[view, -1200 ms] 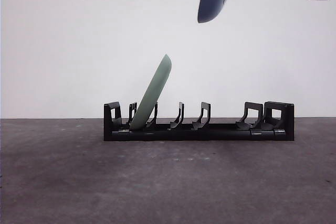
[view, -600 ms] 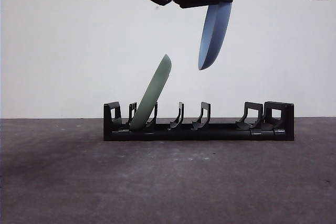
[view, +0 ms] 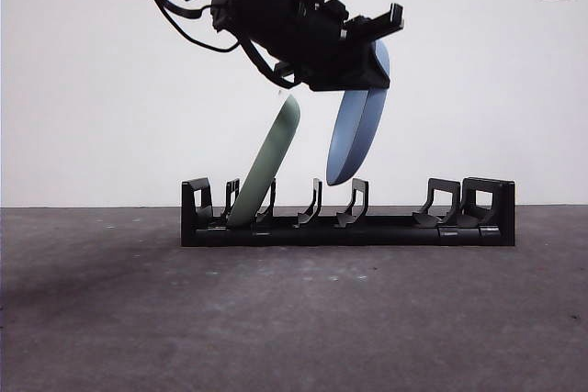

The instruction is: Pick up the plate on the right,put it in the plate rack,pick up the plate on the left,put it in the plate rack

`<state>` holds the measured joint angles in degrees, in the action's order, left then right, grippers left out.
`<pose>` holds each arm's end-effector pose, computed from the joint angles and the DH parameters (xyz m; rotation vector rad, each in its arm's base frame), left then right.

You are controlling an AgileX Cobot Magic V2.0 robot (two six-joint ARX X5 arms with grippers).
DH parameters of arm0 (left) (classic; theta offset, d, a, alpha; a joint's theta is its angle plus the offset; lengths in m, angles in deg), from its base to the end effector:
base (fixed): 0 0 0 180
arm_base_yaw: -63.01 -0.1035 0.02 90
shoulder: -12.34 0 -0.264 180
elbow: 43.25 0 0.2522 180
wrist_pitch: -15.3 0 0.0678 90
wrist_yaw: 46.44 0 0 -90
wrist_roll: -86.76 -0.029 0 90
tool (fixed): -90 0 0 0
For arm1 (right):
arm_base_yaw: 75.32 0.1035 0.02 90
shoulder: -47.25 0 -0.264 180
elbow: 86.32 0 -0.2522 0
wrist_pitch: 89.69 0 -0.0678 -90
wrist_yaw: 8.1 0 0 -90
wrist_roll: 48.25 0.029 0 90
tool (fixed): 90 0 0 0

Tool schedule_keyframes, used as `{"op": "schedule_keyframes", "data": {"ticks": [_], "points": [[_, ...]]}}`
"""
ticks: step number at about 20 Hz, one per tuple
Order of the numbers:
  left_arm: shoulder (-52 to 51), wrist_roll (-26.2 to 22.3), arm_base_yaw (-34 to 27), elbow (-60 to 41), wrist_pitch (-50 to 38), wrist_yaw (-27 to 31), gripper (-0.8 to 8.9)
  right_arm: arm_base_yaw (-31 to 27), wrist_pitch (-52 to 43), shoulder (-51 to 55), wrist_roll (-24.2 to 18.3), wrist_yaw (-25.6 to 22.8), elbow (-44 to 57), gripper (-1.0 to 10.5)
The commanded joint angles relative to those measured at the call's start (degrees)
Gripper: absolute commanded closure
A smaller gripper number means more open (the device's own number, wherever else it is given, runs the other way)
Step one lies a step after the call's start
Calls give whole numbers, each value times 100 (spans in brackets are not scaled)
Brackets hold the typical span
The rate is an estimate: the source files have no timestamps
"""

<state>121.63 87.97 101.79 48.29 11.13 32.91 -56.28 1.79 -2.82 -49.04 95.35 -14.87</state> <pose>0.3404 -0.2804 0.2532 0.0397 0.2462 -0.8559 0.0573 0.0269 0.4686 -0.0415 0.5791 0.5552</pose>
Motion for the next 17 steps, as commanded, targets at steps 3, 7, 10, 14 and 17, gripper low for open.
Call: {"op": "schedule_keyframes", "data": {"ticks": [3, 7, 10, 14, 17], "points": [[240, 26, -24, 11, -96, 22, 822, 7, 116, 9, 39, 7, 37, 604], [387, 26, -28, 11, 39, 197, 822, 7, 116, 9, 39, 9, 37, 604], [407, 26, -28, 11, 74, 323, 822, 7, 116, 9, 37, 7, 46, 604], [407, 22, -28, 11, 369, 496, 822, 7, 116, 9, 35, 7, 46, 604], [407, 4, -28, 11, 643, 490, 821, 7, 116, 9, 31, 9, 46, 604]]}}
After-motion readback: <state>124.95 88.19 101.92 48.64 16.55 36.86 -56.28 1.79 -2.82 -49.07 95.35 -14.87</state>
